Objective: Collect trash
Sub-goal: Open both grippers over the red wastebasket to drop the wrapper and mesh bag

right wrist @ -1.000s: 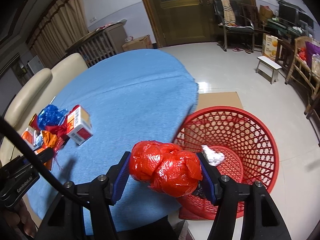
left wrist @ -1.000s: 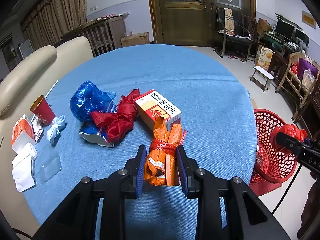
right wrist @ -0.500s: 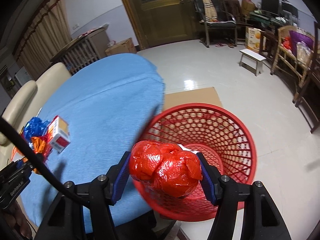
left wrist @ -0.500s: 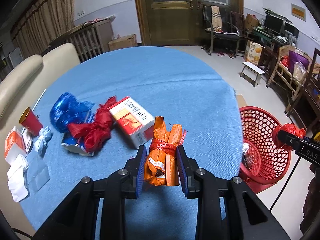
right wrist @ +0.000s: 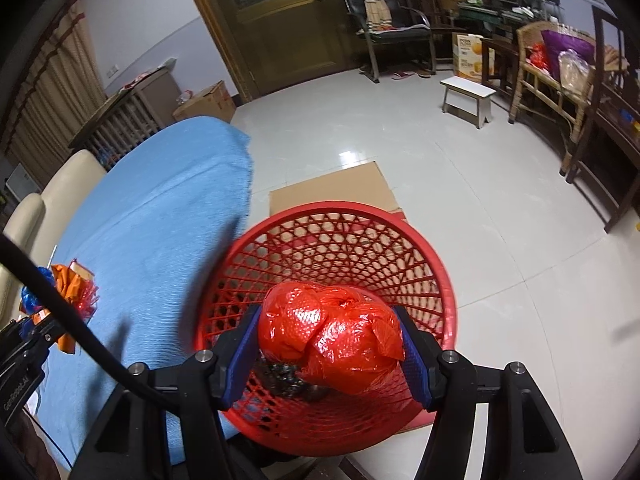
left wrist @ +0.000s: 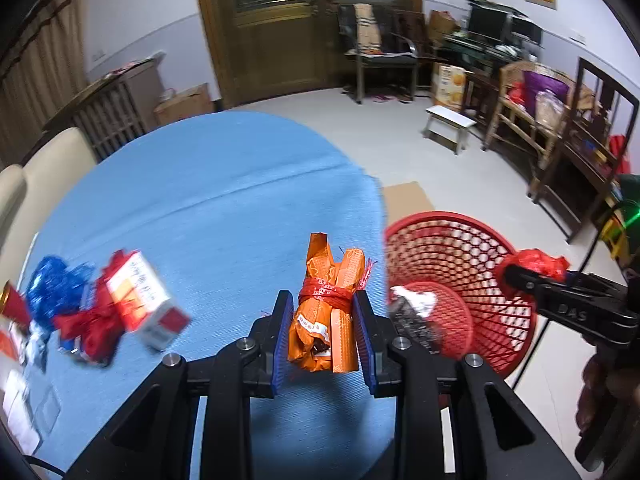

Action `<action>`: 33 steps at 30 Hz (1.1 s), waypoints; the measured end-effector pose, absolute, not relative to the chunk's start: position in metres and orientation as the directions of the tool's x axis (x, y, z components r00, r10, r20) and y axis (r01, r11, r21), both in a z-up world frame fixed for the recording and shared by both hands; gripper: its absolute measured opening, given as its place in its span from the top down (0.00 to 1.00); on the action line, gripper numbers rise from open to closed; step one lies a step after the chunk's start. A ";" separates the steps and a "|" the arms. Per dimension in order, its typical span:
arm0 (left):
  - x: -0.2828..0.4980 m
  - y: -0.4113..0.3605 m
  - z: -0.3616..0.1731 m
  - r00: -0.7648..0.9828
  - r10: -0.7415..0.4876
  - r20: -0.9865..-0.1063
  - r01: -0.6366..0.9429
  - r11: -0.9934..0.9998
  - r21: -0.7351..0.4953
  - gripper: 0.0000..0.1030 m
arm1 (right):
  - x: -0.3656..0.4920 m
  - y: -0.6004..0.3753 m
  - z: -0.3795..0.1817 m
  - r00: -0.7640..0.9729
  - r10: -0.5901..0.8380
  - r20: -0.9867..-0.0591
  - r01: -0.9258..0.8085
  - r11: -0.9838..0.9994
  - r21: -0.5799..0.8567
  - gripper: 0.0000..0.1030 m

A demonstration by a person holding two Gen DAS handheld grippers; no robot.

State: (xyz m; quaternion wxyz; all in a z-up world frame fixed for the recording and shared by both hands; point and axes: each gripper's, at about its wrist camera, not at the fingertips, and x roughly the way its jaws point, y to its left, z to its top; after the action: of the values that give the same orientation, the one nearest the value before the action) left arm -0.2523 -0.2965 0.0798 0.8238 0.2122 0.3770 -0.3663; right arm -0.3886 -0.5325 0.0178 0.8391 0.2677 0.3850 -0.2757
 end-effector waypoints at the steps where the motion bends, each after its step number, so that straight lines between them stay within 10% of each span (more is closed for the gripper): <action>1: -0.255 -0.302 0.078 0.439 -0.449 -0.779 0.773 0.631 0.072 0.69 | -0.389 -0.536 0.016 0.550 -0.255 -0.795 0.671 0.702 0.239 0.35; 33: -0.289 -0.372 0.050 0.323 -0.465 -0.825 0.867 0.494 0.061 0.70 | -0.407 -0.594 -0.003 0.558 -0.206 -0.804 0.716 0.609 0.341 0.22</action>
State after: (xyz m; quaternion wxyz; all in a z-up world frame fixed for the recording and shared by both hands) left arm -0.2891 -0.3718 0.0501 0.7713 0.2578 0.3903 -0.4316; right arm -0.4067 -0.5940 -0.0029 0.8146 0.3398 0.3755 -0.2828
